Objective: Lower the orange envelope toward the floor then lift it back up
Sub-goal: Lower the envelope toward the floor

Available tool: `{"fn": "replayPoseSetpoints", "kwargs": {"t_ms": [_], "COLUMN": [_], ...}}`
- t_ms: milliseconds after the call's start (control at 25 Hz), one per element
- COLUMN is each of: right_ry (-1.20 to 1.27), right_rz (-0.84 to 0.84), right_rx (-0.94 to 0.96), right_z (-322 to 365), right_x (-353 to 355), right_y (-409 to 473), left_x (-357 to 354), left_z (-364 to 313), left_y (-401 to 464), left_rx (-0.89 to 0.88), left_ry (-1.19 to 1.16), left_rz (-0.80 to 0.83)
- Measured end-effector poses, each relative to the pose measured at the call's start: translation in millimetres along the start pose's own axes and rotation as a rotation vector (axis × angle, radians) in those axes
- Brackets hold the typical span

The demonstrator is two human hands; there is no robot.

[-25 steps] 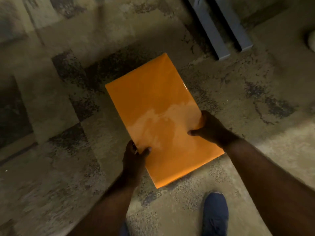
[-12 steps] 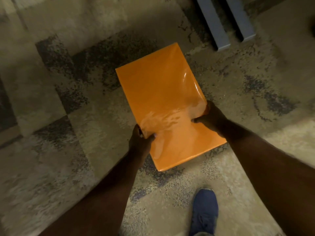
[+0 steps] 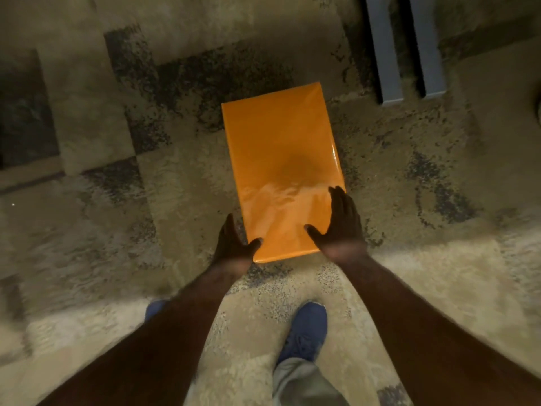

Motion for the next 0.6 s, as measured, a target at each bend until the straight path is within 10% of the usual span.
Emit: {"fn": "replayPoseSetpoints", "kwargs": {"t_ms": [600], "right_ry": [-0.361], "right_rz": [0.169], "right_rx": [0.300], "right_z": [58], "right_x": [110], "right_y": [-65], "left_x": [82], "left_z": [-72], "left_y": [-112], "left_rx": [-0.451], "left_ry": [0.398], "left_rz": [0.165]}}
Point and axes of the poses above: each hand's wrist, its own y-axis towards the middle knuckle, its own x-axis out of the back of the hand, z = x × y, the point moved 2 cm from there along y, towards the middle knuckle, and after that the axes turned 14 degrees about -y, right-handed, at the moved point
